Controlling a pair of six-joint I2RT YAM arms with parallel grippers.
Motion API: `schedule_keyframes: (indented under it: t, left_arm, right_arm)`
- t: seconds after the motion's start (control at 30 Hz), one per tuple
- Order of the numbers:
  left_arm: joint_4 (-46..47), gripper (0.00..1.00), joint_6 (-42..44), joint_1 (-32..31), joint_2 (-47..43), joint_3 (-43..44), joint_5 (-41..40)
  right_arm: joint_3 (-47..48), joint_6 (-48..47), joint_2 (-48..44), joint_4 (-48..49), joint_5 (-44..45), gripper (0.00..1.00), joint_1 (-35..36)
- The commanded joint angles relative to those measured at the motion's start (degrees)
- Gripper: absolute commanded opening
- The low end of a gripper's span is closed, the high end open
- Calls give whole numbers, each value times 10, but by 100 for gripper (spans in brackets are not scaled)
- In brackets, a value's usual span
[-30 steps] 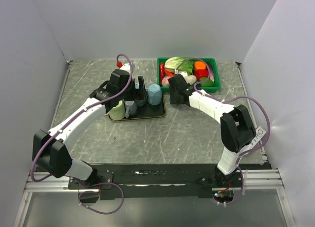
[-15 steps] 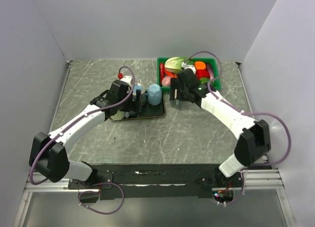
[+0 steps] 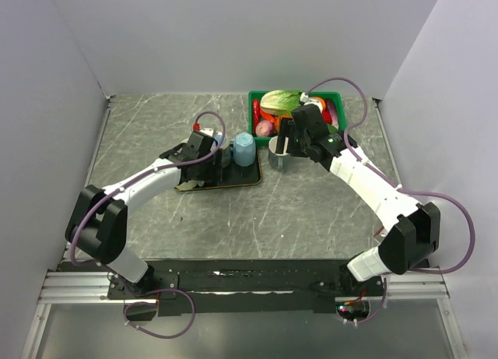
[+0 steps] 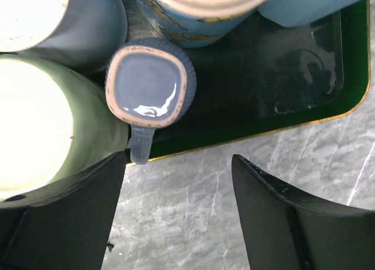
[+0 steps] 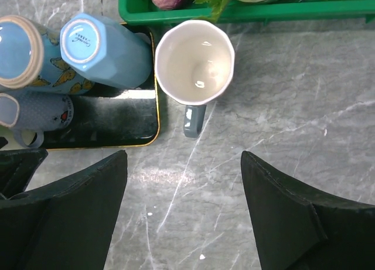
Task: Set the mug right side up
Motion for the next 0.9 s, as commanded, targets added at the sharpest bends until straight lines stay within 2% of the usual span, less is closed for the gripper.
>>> schedule_keyframes:
  t: [0.0, 0.13, 0.33, 0.43, 0.57, 0.7, 0.8, 0.87]
  left_arm:
    - [36, 77, -8, 1, 2, 12, -23]
    - [42, 69, -2, 1, 23, 16, -23]
    - [54, 68, -2, 1, 45, 17, -40]
    - [62, 62, -2, 1, 51, 16, -48]
    - [67, 46, -3, 0, 58, 22, -52]
    - [59, 39, 0, -1, 71, 36, -59]
    - [52, 29, 4, -1, 78, 46, -65]
    - [48, 12, 5, -2, 80, 50, -69]
  right_arm:
    - [0, 12, -40, 3, 2, 83, -10]
    - [-9, 16, -46, 5, 2, 83, -15]
    - [-12, 16, -46, 8, -1, 82, -22]
    - [-4, 10, -42, 5, 1, 81, -23]
    - [-2, 7, -41, 9, -1, 81, -23]
    - [-9, 8, -45, 14, -2, 74, -23]
    - [-13, 9, -46, 16, -4, 71, -23]
    - [-15, 10, -48, 13, -4, 71, -24]
